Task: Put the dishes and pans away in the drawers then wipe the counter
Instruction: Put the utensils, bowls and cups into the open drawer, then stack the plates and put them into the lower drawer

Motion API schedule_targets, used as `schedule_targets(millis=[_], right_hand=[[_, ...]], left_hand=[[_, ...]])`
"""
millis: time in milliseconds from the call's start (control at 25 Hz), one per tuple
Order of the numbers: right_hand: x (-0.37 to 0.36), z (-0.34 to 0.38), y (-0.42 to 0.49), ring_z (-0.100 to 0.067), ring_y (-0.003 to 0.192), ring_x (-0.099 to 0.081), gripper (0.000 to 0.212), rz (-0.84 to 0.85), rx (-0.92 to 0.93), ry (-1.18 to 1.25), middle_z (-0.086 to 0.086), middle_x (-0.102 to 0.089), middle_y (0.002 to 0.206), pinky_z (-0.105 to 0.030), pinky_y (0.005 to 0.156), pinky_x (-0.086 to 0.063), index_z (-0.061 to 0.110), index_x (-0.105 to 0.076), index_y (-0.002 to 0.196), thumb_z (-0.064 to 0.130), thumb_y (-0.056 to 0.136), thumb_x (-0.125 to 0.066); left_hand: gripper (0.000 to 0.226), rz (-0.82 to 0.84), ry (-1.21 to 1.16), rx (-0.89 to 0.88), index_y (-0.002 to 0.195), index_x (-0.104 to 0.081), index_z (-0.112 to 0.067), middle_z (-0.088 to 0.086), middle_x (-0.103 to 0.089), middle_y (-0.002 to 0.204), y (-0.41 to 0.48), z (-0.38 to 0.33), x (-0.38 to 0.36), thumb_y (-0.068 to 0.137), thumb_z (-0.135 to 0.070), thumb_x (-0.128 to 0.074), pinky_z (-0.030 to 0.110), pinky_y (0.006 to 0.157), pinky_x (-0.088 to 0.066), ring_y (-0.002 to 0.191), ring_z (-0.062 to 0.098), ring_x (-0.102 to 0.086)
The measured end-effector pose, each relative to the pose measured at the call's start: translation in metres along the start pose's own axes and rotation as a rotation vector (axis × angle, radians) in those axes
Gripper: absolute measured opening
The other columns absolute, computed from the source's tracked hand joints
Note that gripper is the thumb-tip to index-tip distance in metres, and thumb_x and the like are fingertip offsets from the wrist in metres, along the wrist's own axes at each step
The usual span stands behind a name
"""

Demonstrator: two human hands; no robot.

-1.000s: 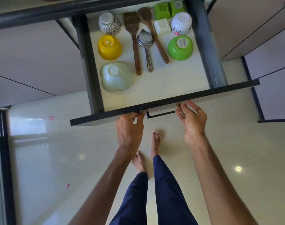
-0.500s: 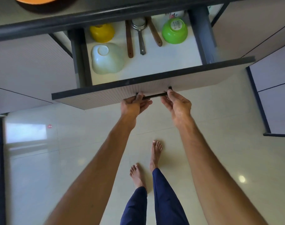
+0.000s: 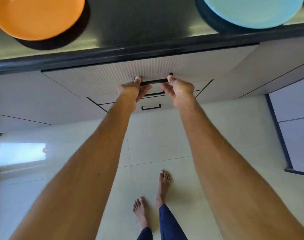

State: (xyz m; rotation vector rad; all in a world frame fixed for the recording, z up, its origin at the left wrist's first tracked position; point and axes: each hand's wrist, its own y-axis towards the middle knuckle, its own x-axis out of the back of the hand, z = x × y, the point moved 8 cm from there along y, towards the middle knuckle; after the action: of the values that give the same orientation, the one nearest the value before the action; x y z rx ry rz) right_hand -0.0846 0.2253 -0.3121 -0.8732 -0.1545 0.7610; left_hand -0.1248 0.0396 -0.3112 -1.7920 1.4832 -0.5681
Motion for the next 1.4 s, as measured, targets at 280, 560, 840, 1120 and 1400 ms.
schedule_targets(millis=[280, 560, 840, 1120, 1400], right_hand=[[-0.022, 0.017, 0.026, -0.025, 0.078, -0.078, 0.013, -0.012, 0.001, -0.06, -0.021, -0.076, 0.089, -0.036, 0.072, -0.066, -0.005, -0.068, 0.099, 0.004, 0.092, -0.074], [-0.025, 0.019, 0.024, -0.027, 0.082, -0.079, 0.015, 0.01, -0.002, -0.105, -0.019, -0.077, 0.086, -0.037, 0.073, -0.066, -0.004, -0.069, 0.104, 0.007, 0.094, -0.073], [-0.022, 0.02, 0.027, -0.022, 0.083, -0.079, 0.014, 0.086, 0.037, -0.126, -0.016, -0.078, 0.09, -0.037, 0.076, -0.066, 0.001, -0.069, 0.105, 0.011, 0.095, -0.072], [0.044, -0.061, 0.072, -0.015, 0.089, -0.071, 0.041, 0.242, 0.199, -0.756, -0.006, -0.077, 0.104, -0.036, 0.08, -0.059, 0.001, -0.074, 0.112, 0.036, 0.092, -0.077], [0.003, -0.093, 0.096, -0.032, 0.146, -0.04, 0.06, 0.404, 0.87, -1.62, -0.02, -0.048, 0.154, -0.037, 0.121, -0.032, -0.002, -0.04, 0.152, 0.021, 0.101, -0.061]], left_hand=[[0.025, 0.026, 0.049, 0.026, 0.113, -0.068, -0.006, 0.012, -0.079, 0.087, 0.031, -0.023, -0.009, 0.098, -0.025, -0.065, 0.032, 0.078, -0.064, 0.082, 0.019, -0.078], [0.024, 0.001, 0.074, -0.008, 0.112, -0.068, -0.008, 0.01, -0.079, 0.089, 0.032, -0.024, -0.008, 0.097, -0.027, -0.066, 0.032, 0.074, -0.064, 0.076, 0.019, -0.078], [0.025, -0.095, 0.122, -0.162, 0.113, -0.071, -0.011, 0.005, -0.078, 0.082, 0.034, -0.02, -0.008, 0.102, -0.031, -0.061, 0.034, 0.068, -0.064, 0.07, 0.019, -0.077], [0.039, -0.19, 1.169, -0.916, 0.087, -0.061, -0.012, 0.008, -0.07, 0.082, 0.022, 0.05, 0.016, 0.105, -0.032, -0.034, 0.039, 0.057, -0.053, 0.07, 0.033, -0.066], [0.042, -0.006, 1.496, -0.99, 0.13, -0.054, 0.003, 0.021, -0.058, 0.128, 0.093, 0.098, -0.014, 0.088, 0.0, -0.058, 0.045, 0.101, -0.049, 0.117, 0.038, -0.058]])
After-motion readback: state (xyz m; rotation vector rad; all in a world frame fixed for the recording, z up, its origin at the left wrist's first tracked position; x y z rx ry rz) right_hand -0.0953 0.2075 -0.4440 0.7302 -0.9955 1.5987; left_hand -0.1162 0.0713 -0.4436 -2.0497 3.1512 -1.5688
